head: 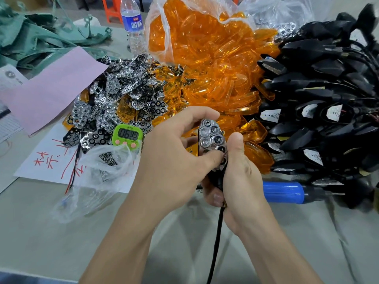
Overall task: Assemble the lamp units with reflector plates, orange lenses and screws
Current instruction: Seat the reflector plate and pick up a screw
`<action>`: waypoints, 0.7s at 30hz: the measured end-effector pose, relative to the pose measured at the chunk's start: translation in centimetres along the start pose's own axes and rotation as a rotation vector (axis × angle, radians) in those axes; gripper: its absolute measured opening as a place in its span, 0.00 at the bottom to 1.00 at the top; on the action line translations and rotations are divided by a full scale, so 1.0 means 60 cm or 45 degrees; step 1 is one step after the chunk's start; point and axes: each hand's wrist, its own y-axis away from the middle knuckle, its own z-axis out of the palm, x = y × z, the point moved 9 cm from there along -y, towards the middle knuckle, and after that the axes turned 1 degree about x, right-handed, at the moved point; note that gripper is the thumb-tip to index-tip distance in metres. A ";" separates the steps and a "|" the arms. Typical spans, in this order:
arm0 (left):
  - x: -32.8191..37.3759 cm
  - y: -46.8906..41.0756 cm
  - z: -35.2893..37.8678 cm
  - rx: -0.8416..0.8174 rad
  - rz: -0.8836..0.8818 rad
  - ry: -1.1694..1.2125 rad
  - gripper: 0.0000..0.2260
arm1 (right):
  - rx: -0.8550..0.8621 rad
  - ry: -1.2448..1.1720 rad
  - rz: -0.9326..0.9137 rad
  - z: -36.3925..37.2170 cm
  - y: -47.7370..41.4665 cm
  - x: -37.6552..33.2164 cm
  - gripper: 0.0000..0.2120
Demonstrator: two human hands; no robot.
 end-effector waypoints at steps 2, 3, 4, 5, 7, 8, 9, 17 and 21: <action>-0.001 0.001 0.000 0.012 -0.001 -0.008 0.24 | 0.005 0.011 0.005 -0.002 -0.001 0.001 0.28; -0.001 0.002 0.001 0.023 0.005 -0.023 0.24 | 0.011 0.016 0.011 -0.003 -0.001 0.001 0.28; 0.000 0.002 0.001 0.034 0.010 -0.040 0.25 | 0.014 0.023 0.013 -0.005 -0.001 0.001 0.28; 0.000 0.003 0.001 0.044 0.014 -0.056 0.25 | 0.013 0.030 0.013 -0.005 -0.001 0.000 0.28; 0.001 0.006 0.003 0.050 0.017 -0.079 0.25 | 0.009 0.047 0.006 -0.003 0.000 -0.002 0.28; 0.001 0.006 0.003 0.045 0.016 -0.085 0.25 | 0.015 0.054 0.002 -0.004 -0.001 -0.002 0.28; 0.000 0.006 0.004 0.037 0.016 -0.092 0.25 | 0.028 0.060 -0.002 -0.006 -0.001 -0.002 0.28; 0.000 0.002 0.004 -0.005 -0.006 -0.035 0.24 | -0.018 0.260 -0.150 -0.003 -0.008 -0.014 0.32; 0.000 -0.002 0.001 -0.025 -0.035 0.049 0.21 | 0.002 0.554 -0.312 -0.004 -0.011 -0.035 0.33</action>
